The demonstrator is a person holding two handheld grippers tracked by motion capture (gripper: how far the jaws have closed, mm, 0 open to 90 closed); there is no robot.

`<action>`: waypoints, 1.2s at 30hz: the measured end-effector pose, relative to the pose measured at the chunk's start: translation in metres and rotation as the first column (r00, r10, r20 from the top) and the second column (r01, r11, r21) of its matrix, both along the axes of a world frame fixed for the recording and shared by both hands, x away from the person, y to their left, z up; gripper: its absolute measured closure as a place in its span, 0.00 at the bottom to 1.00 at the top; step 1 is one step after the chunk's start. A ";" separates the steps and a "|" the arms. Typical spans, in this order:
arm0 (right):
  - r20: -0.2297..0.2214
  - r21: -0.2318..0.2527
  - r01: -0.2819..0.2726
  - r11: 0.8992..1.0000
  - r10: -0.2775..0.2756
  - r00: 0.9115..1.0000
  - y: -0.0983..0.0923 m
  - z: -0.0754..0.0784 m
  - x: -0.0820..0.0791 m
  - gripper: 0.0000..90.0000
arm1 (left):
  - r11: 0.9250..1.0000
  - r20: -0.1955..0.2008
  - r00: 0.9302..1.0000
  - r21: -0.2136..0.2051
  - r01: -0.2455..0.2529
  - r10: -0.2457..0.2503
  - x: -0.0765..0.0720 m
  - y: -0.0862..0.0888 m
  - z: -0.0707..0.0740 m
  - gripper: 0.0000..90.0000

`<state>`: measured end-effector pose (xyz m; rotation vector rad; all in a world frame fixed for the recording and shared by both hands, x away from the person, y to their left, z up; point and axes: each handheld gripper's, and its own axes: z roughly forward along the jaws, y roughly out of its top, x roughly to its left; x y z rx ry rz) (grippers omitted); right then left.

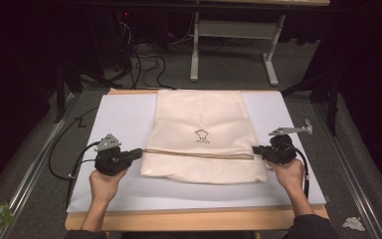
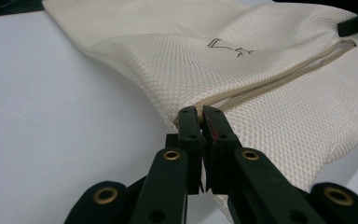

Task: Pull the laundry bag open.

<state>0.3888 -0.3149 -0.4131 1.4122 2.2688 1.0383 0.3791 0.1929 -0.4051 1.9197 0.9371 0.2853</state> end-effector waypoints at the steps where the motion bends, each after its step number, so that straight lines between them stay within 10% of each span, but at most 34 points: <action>1: -0.005 0.000 0.001 1.000 -0.001 1.000 0.000 -0.001 0.000 0.97 | 1.000 -0.001 1.000 0.005 0.001 -0.001 0.000 0.000 0.000 0.97; 36: -0.033 -0.042 0.006 0.999 -0.008 0.999 0.005 -0.034 -0.008 0.91 | 0.997 -0.077 0.997 0.080 0.002 0.005 -0.007 -0.008 -0.036 0.96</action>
